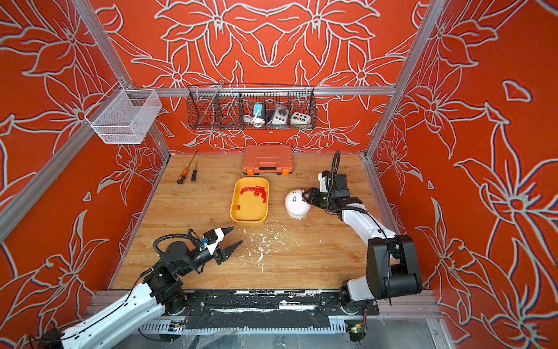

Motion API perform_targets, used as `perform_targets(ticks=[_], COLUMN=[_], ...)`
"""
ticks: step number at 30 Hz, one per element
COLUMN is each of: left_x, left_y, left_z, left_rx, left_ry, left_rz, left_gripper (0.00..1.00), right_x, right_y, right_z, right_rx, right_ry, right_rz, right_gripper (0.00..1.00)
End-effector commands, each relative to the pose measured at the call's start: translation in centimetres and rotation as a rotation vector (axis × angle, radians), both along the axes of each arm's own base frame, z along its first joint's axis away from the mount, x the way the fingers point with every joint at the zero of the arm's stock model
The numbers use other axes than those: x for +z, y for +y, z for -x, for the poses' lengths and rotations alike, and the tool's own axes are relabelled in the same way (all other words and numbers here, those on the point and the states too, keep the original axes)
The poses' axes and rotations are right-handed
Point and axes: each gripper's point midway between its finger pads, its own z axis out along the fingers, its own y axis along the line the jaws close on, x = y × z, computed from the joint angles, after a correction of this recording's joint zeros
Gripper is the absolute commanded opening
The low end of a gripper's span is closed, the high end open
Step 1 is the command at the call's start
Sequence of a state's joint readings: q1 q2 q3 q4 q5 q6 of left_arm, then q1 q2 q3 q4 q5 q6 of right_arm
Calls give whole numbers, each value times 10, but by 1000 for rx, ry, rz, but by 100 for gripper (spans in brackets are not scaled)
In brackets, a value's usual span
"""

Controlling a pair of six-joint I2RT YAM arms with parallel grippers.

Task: Cover the protruding screws with screw protection sleeves
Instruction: Adjust the screw protection sleeve on the screw.

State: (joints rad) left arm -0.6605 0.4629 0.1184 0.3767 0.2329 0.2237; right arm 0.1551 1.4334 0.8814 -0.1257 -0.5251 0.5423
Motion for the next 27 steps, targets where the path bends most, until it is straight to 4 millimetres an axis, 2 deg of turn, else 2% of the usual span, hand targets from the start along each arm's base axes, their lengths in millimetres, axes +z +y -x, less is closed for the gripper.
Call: perform_targets(ticks=[1, 4, 8, 10, 13, 15, 17, 20, 23, 25, 27], left_x=[9, 21, 38, 40, 34, 32, 20, 7, -6, -18, -27], left_y=[7, 24, 57, 69, 74, 66, 59, 43, 24, 16, 10], left_z=[-6, -23, -60, -80, -112, -132, -154, -179, -196, -209, -218], left_rx=[56, 198, 417, 471, 497, 504, 525, 507, 427, 401, 370], left_ry=[-7, 17, 148, 256, 415, 476, 579, 694, 750, 782, 824], left_rz=[35, 93, 185, 248, 297, 240, 153, 49, -28, -91, -168], left_gripper=[59, 63, 65, 64, 62, 65, 68, 66, 65, 65, 61], right_x=[-6, 16, 49, 62, 81, 92, 106, 123, 125, 119, 114], right_y=[-6, -2, -3, -5, -11, -13, -11, 3, 16, 19, 24], right_z=[6, 3, 1, 2, 5, 10, 18, 37, 56, 68, 77], right_rx=[-17, -7, -10, -15, -44, -52, -42, -9, 2, -1, 15], right_ry=[31, -13, -102, -152, -246, -318, -419, -599, -768, -844, -907], right_rz=[15, -8, -20, -6, 20, 62, 116, 144, 91, 44, 30], right_gripper=[44, 46, 50, 50, 56, 56, 54, 51, 46, 43, 42])
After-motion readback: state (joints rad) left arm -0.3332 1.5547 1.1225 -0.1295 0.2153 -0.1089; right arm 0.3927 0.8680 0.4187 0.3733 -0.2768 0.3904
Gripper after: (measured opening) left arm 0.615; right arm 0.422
